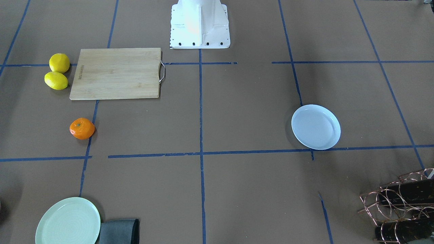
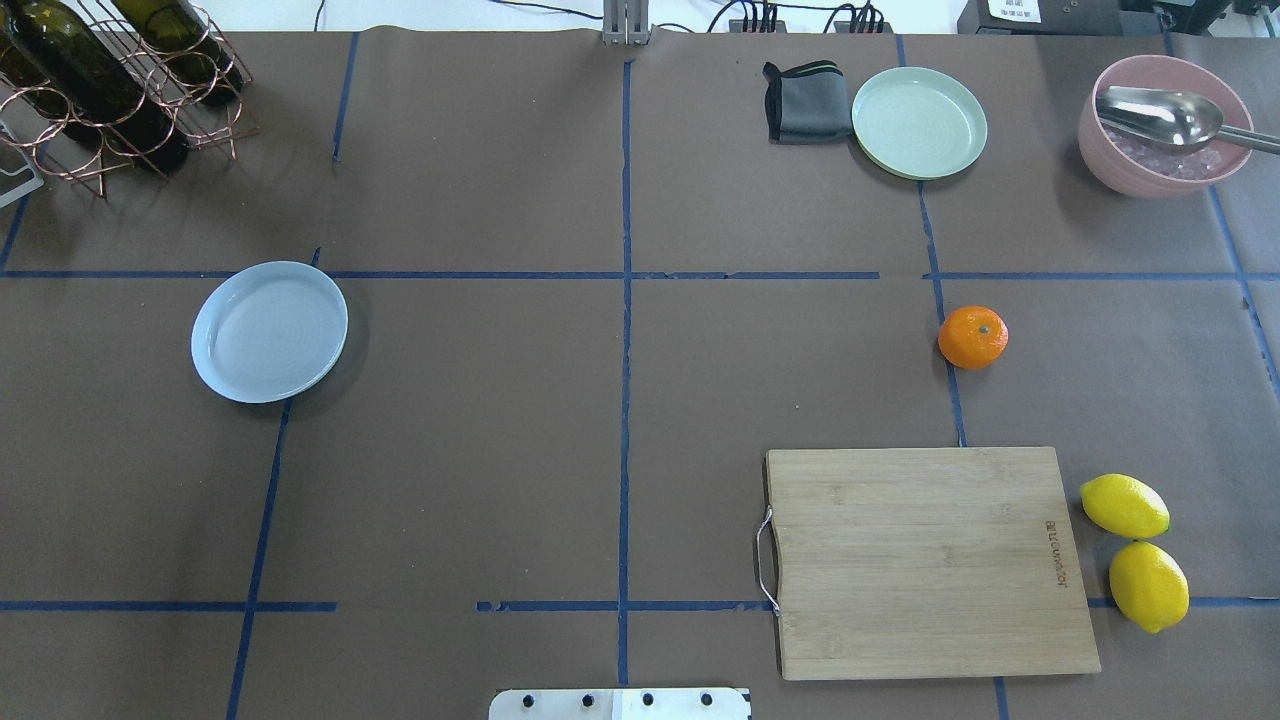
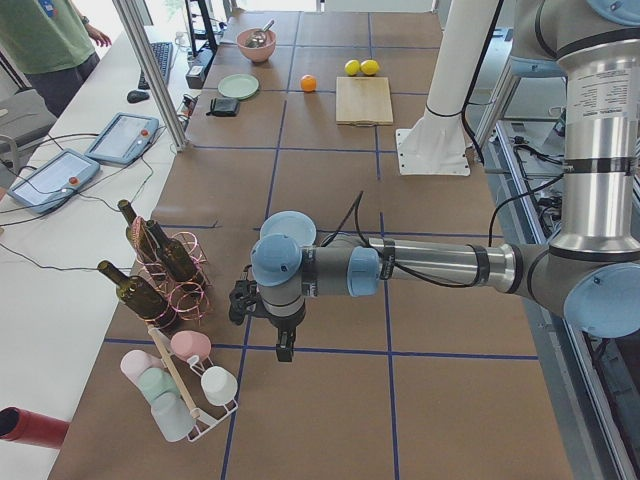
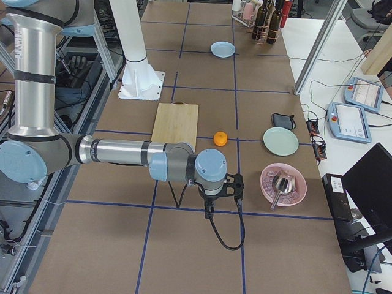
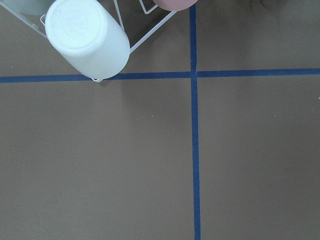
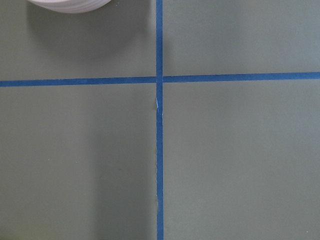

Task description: Pick orange to plate

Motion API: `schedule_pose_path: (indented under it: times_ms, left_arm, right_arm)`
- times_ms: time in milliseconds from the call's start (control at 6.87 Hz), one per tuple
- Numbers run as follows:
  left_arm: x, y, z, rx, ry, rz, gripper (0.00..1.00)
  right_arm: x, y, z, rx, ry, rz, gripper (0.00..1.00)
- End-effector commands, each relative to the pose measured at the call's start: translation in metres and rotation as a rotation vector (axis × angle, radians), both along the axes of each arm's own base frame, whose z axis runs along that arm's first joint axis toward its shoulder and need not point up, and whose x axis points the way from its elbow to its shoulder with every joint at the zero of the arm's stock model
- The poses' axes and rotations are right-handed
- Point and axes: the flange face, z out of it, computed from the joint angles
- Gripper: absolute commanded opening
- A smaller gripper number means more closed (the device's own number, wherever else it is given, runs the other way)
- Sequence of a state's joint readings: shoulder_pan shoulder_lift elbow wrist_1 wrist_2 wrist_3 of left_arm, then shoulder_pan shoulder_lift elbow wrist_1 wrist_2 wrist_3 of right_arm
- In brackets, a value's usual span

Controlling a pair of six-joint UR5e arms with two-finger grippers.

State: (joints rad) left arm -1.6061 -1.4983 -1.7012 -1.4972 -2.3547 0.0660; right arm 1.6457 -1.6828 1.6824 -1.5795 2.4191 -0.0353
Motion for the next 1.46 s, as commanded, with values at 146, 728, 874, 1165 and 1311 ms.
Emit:
schedule_pose_path:
  times_ms: [146,728,874,1165,1311]
  left_arm:
    - [0.000,-0.002,-0.019,0.040,0.003,0.001,1.00]
    - [0.037,-0.056,-0.084,0.240,0.014,0.080,1.00]
    - [0.049,-0.062,-0.092,0.289,0.018,0.102,1.00]
    - [0.128,-0.057,-0.105,0.270,0.173,0.224,1.00]
    - [0.151,-0.056,-0.103,0.268,0.186,0.223,1.00]
  right_arm:
    - [-0.001,-0.002,-0.002,-0.003,-0.002,0.007,1.00]
    - [-0.003,-0.021,-0.048,0.091,-0.024,0.004,1.00]
    - [-0.004,-0.043,-0.072,0.130,-0.030,0.002,1.00]
    - [-0.050,-0.057,-0.085,0.119,-0.065,-0.059,1.00]
    - [-0.053,-0.061,-0.086,0.098,-0.076,-0.047,1.00]
